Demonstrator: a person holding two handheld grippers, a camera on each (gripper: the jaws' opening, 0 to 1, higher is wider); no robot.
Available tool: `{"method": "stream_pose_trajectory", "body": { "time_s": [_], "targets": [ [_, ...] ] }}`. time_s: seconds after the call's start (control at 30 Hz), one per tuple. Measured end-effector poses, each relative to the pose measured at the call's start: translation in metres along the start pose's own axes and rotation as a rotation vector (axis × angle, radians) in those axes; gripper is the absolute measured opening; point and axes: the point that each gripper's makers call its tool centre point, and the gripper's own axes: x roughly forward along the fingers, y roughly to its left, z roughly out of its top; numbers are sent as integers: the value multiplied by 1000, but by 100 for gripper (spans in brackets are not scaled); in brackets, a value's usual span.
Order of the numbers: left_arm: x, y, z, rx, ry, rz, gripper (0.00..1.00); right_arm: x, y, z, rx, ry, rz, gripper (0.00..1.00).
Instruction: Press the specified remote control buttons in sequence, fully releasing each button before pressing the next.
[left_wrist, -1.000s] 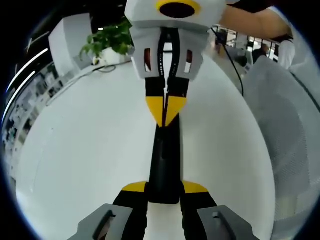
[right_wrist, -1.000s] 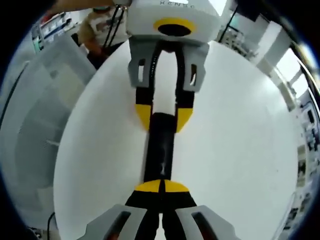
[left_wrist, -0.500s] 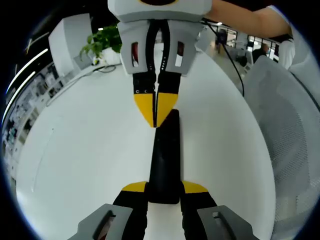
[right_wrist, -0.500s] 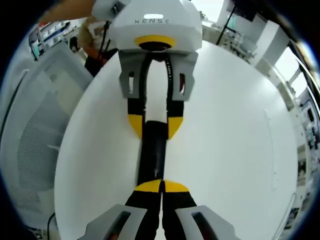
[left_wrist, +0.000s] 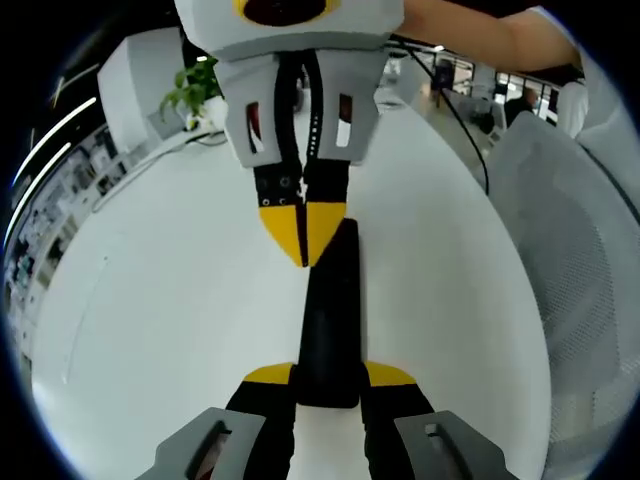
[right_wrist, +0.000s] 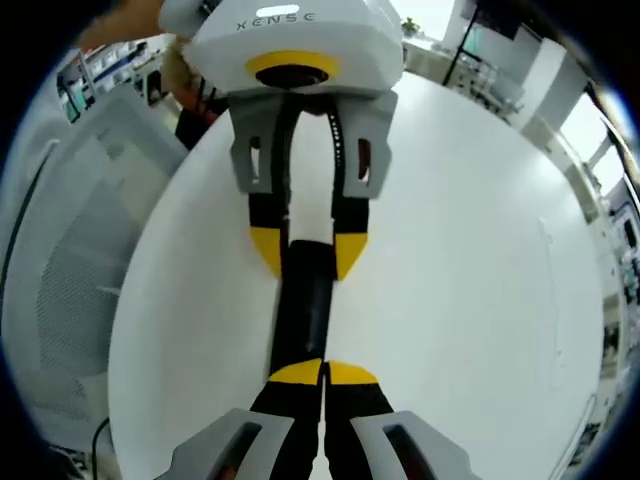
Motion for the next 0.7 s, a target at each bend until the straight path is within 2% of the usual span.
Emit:
{"method": "stream_pose_trajectory", "body": {
  "time_s": [0.7],
  "targets": [
    [0,1,0,1,-3,0,24,10,3,0,-13,12,49,0]
  ]
}}
